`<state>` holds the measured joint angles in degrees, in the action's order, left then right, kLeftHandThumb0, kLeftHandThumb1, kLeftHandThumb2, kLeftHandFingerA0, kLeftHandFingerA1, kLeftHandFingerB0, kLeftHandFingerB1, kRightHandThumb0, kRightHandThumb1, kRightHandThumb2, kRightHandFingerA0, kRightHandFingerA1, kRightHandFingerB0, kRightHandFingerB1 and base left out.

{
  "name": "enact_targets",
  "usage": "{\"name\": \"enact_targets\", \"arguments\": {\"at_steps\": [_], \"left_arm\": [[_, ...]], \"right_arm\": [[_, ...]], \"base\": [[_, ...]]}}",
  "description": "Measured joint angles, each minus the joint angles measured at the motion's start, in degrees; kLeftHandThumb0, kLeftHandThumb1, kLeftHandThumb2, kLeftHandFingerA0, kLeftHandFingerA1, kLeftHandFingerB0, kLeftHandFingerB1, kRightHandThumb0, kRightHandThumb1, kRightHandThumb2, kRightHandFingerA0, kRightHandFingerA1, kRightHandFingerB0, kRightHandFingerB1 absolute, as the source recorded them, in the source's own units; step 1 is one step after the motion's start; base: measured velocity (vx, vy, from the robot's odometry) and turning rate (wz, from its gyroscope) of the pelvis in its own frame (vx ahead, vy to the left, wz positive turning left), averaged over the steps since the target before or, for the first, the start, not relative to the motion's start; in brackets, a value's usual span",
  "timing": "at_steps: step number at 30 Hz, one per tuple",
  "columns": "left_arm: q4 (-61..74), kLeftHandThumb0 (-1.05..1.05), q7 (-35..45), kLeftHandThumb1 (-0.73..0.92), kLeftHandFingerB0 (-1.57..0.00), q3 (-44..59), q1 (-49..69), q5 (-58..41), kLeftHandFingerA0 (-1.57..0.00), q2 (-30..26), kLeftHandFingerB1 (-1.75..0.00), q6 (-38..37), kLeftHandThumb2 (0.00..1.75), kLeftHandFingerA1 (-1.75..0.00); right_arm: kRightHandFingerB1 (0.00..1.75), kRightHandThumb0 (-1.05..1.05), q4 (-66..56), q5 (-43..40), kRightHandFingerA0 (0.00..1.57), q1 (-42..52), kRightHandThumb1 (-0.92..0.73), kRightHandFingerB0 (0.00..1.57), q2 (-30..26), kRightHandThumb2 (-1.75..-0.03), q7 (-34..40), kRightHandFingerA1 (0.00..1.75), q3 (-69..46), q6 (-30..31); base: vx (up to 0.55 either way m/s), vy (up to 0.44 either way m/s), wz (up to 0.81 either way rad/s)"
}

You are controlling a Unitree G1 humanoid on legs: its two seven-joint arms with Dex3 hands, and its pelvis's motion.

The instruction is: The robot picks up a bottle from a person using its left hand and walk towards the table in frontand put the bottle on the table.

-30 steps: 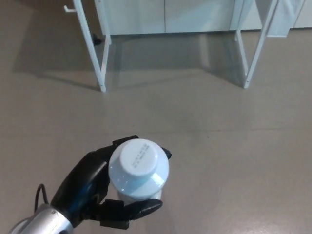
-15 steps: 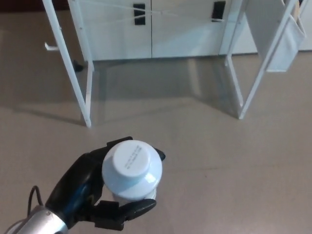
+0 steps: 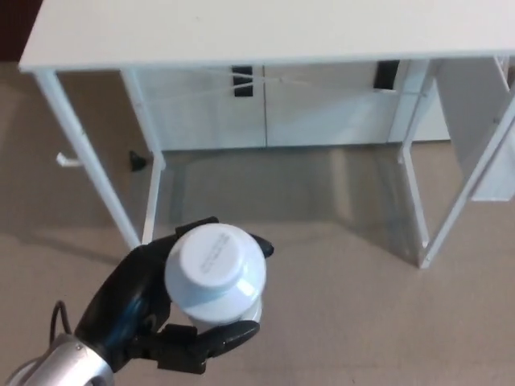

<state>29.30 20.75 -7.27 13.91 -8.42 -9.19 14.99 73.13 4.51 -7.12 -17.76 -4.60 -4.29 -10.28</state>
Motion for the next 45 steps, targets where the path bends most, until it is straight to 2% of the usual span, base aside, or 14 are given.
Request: {"name": "enact_targets", "arguments": {"at_steps": [2,5,8,9,10,11,12,13,23,24,27,28,29,45], "left_arm": [[0.17,-0.12,0.06,0.76,-0.82,0.23,0.01,-0.21,-1.05,-0.02,-0.83,0.03,0.83,-1.18],[0.52,-0.12,0.1,0.75,-0.83,0.65,-0.09,-0.57,-1.05,-0.02,-0.8,0.07,0.83,-1.16],[0.49,-0.12,0.01,0.76,-0.83,1.53,-0.83,-1.08,-1.03,-0.09,-0.79,0.32,0.81,-1.18],[0.58,-0.12,0.0,0.76,-0.83,1.62,-0.97,-1.22,-1.04,-0.09,-0.79,0.35,0.81,-1.18],[0.69,-0.12,-0.01,0.75,-0.83,1.62,-1.05,-1.27,-1.04,-0.11,-0.8,0.37,0.82,-1.18],[0.97,-0.12,-0.03,0.75,-0.83,1.59,-1.21,-1.36,-1.04,-0.17,-0.8,0.44,0.82,-1.18],[1.23,-0.12,-0.04,0.75,-0.83,1.59,-1.23,-1.42,-1.04,-0.21,-0.8,0.54,0.82,-1.18],[1.54,-0.12,-0.05,0.75,-0.84,1.6,-1.21,-1.52,-1.04,-0.23,-0.8,0.66,0.82,-1.17],[4.66,-0.12,-0.27,0.77,-0.84,1.96,-1.28,-2.49,-1.05,0.21,-0.8,1.89,0.8,-1.13],[5.07,-0.11,-0.33,0.76,-0.83,2.18,-1.55,-2.57,-1.06,0.21,-0.8,1.99,0.83,-1.15],[6.03,-0.13,-0.44,0.75,-0.83,4.02,-3.89,-3.44,-1.06,0.22,-0.79,2.18,0.83,-1.13],[6.22,-0.13,-0.51,0.75,-0.84,4.52,-4.51,-3.67,-1.07,0.22,-0.78,2.34,0.82,-1.13],[6.39,-0.12,-0.64,0.75,-0.83,5.14,-5.29,-3.95,-1.06,0.19,-0.78,2.67,0.82,-1.14],[-2.43,-0.11,-2.21,0.79,-0.85,8.75,-15.46,-5.37,-1.05,0.09,-0.79,5.58,0.66,-1.17]], "right_arm": [[0.39,-0.34,0.01,0.06,0.71,0.37,-0.66,0.53,-0.02,-0.59,0.0,0.46,0.13,0.0],[0.39,-0.33,0.07,0.2,0.71,0.78,-0.66,0.53,-0.11,-0.59,0.03,0.46,0.44,0.01],[0.39,-0.34,-0.06,0.33,0.71,0.37,-0.66,0.52,0.13,-0.59,0.08,0.45,0.76,-0.05],[0.51,-0.4,-0.07,0.4,0.64,0.35,-0.56,0.48,0.14,-0.79,0.07,0.57,0.82,-0.06],[0.39,-0.34,-0.07,0.42,0.72,0.34,-0.66,0.53,0.15,-0.59,0.07,0.45,0.82,-0.06],[0.39,-0.34,-0.05,0.43,0.72,0.42,-0.66,0.53,0.14,-0.59,0.07,0.45,0.77,-0.06],[0.5,-0.42,0.01,0.46,0.64,0.5,-0.56,0.48,0.14,-0.8,0.1,0.56,0.78,-0.04],[0.38,-0.35,0.08,0.54,0.7,0.62,-0.67,0.51,0.15,-0.59,0.11,0.44,0.89,-0.01],[0.39,-0.33,-0.05,1.39,0.7,0.77,-0.66,0.51,-0.66,-0.6,0.1,0.46,1.58,-0.1],[0.49,-0.41,-0.15,1.38,0.65,0.67,-0.55,0.46,-0.76,-0.78,0.1,0.57,1.47,-0.21],[0.5,-0.42,-0.03,1.55,0.65,0.77,-0.55,0.47,-0.77,-0.78,0.11,0.57,1.53,-0.23],[0.38,-0.35,0.08,1.67,0.7,0.94,-0.65,0.52,-0.77,-0.59,0.12,0.46,1.6,-0.2],[0.5,-0.42,0.17,1.79,0.65,1.14,-0.55,0.48,-0.77,-0.79,0.11,0.57,1.68,-0.18],[0.49,-0.42,0.28,2.13,0.63,0.95,-0.56,0.47,-0.41,-0.79,0.19,0.56,2.34,0.16]], "base": [[0.39,0.151,-0.3],[0.6,0.181,-0.34],[0.61,0.179,-0.41],[0.58,0.167,-0.17],[0.57,0.157,-0.11],[0.55,0.144,0.06],[0.55,0.134,0.1],[0.55,0.123,0.09],[0.44,-0.121,0.28],[0.27,-0.161,0.01],[0.21,-0.091,-0.01],[0.18,-0.052,-0.06],[0.18,-0.042,-0.12],[0.1,0.087,0.02]]}}
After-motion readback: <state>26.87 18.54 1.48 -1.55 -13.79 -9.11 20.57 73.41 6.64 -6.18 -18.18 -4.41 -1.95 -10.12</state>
